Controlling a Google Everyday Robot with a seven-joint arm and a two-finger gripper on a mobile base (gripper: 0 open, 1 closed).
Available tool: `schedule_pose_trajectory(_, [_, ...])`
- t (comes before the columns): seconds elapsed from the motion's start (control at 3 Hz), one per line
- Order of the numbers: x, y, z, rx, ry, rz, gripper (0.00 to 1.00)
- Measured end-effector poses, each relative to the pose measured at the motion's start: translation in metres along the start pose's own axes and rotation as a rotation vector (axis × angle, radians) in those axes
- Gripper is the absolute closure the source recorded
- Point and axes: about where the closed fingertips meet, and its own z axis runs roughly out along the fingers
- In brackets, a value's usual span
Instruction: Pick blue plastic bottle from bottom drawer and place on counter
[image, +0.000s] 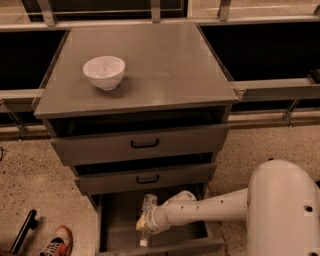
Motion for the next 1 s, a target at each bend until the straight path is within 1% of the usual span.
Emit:
schedule_pose_trajectory(0.33, [-0.009,-0.001,-0.003,0.036,-0.006,0.017,1.00])
schedule_pose_trajectory(0.67, [-0.025,-0.012,-0.009,0.224,-0.067,0.189,1.00])
schedule_pose_trajectory(1.0, [0.003,-0.015,-0.040,0.475,-0.059,0.347,1.00])
